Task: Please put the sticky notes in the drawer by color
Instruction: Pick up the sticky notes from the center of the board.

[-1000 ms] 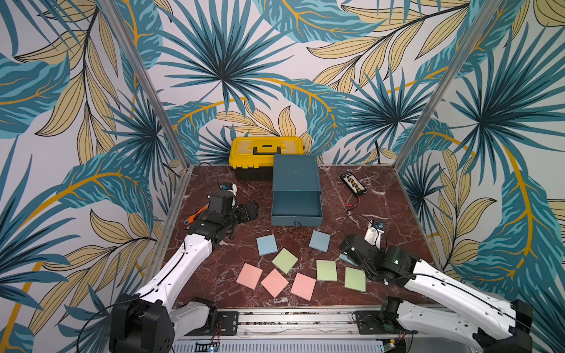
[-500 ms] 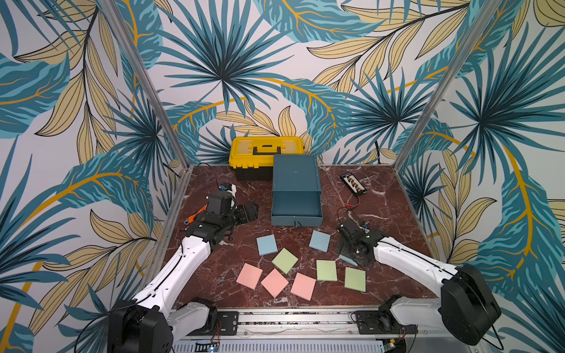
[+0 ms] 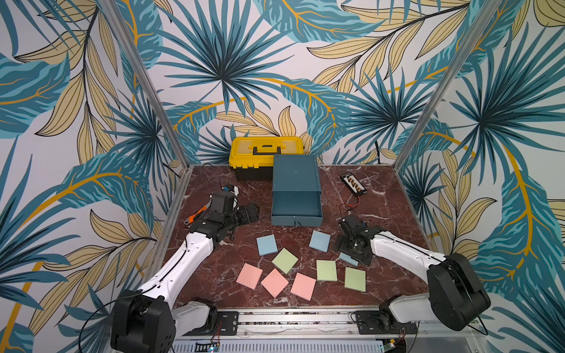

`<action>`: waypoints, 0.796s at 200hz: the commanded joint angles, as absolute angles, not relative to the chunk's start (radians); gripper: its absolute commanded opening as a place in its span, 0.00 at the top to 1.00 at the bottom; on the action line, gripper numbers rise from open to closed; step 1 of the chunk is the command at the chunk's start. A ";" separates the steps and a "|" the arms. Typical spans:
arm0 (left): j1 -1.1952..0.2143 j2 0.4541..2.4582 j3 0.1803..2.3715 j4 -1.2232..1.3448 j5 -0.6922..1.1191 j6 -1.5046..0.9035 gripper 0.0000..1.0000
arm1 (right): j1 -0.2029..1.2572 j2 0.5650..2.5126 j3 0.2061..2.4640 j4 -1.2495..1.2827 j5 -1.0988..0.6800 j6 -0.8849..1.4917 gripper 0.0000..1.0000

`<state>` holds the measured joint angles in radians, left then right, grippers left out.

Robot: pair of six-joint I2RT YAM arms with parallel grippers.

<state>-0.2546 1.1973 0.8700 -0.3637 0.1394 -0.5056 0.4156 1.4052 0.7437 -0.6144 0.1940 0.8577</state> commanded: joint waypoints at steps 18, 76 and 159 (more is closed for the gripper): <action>-0.260 1.203 0.907 -0.353 0.143 -0.499 0.00 | 0.382 1.422 0.725 -0.605 0.172 0.815 0.01; -0.260 1.197 0.916 -0.370 0.131 -0.501 0.00 | 0.356 1.464 0.727 -0.585 0.141 0.801 0.01; -0.261 1.169 0.933 -0.397 0.125 -0.500 0.00 | 0.319 1.535 0.789 -0.643 0.094 0.762 0.03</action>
